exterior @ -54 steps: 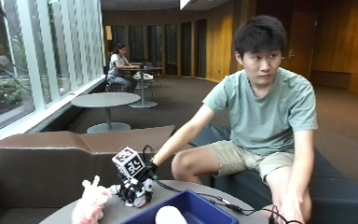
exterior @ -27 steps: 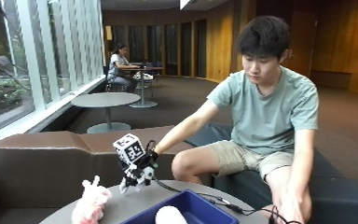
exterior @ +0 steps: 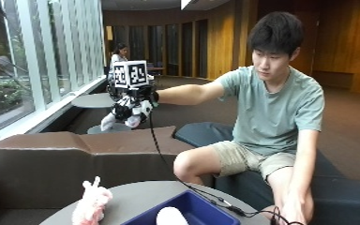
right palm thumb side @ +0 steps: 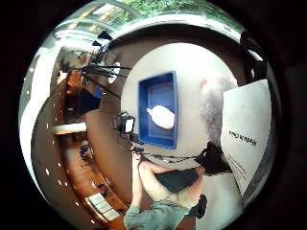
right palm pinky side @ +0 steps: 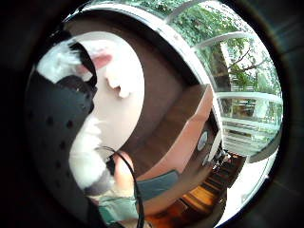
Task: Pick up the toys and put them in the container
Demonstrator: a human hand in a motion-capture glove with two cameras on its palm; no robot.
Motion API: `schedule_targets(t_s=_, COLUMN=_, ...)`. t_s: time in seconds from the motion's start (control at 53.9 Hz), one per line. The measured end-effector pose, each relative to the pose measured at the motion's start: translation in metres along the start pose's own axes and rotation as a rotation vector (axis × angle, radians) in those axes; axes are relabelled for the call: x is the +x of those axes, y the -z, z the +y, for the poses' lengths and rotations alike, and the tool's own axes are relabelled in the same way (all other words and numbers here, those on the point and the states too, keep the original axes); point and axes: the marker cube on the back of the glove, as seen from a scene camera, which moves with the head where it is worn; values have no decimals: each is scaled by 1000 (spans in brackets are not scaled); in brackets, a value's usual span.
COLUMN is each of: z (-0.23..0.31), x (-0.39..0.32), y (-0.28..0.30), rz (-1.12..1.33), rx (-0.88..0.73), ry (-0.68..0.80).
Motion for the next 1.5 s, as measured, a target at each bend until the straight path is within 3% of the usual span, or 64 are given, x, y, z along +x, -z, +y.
schedule_targets(t_s=0.241, z=-25, x=-84, y=28, rz=70, rx=47, ry=70)
schedule_targets(t_s=0.631, z=-67, x=-219, y=-17, rz=73, rx=-7, ry=221)
schedule_targets(t_s=0.872, z=-80, x=-256, y=-35, rz=80, rx=-3, ry=256)
schedule_targets(t_s=1.002, z=-84, x=-258, y=-53, rz=81, rx=-107, ry=222)
schedule_targets(t_s=1.15, z=-79, x=-243, y=-90, rz=145, rx=-387, ry=205)
schedule_targets(t_s=1.298, z=-85, x=-204, y=-86, rz=145, rx=-289, ry=184)
schedule_targets(t_s=1.502, z=-99, x=-88, y=-64, rz=128, rx=-220, ry=31)
